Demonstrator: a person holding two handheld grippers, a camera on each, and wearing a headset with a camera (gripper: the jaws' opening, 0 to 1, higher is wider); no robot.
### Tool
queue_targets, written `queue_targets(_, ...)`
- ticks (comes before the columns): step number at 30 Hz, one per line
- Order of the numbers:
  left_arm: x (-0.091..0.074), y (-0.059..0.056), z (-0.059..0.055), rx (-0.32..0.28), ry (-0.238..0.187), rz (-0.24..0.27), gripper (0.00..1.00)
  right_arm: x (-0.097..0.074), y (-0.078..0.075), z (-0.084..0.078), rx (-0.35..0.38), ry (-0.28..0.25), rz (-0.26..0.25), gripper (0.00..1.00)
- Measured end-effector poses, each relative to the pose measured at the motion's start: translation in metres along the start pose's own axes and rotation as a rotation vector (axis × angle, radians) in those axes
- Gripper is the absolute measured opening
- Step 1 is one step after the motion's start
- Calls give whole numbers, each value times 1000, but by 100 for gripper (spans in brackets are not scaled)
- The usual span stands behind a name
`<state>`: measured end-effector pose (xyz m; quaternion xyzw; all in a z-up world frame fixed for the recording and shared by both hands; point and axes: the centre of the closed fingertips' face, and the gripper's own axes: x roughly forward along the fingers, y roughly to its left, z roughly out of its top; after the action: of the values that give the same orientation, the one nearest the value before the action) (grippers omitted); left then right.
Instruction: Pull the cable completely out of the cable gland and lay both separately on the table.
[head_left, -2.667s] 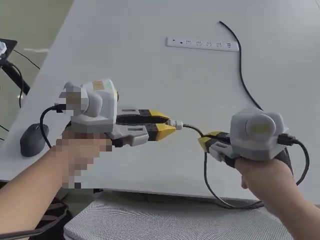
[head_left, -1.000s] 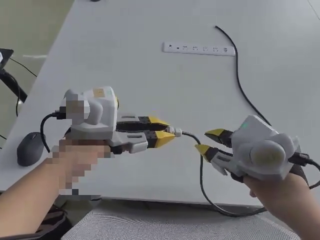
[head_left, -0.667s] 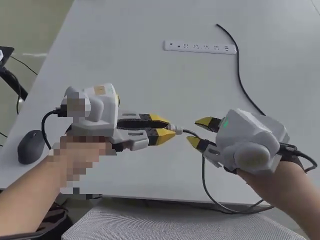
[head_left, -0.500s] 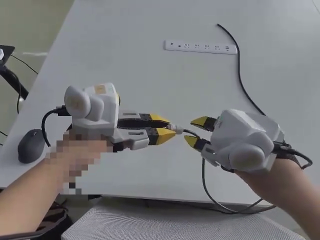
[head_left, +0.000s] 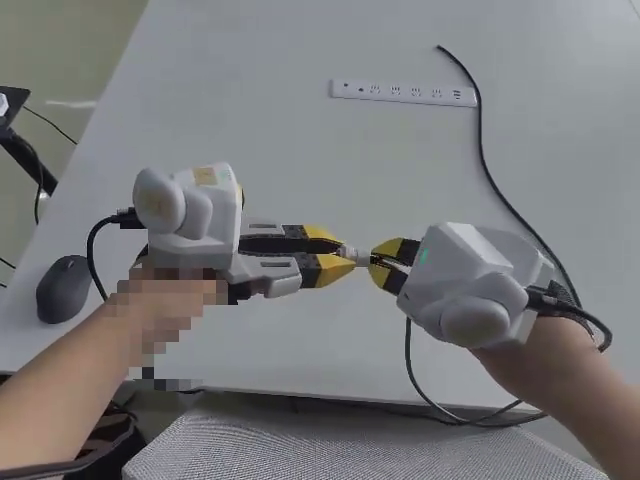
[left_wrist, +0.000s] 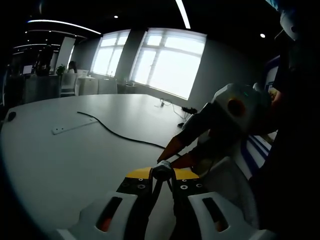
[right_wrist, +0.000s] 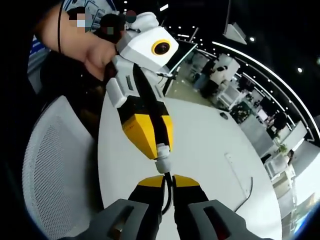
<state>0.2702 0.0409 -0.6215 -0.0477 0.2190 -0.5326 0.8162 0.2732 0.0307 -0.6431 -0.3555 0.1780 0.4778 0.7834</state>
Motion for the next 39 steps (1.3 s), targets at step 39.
queue_targets(39, -1, 1, 3, 8, -19, 11, 15, -4, -18, -31, 341, 2, -45, 1)
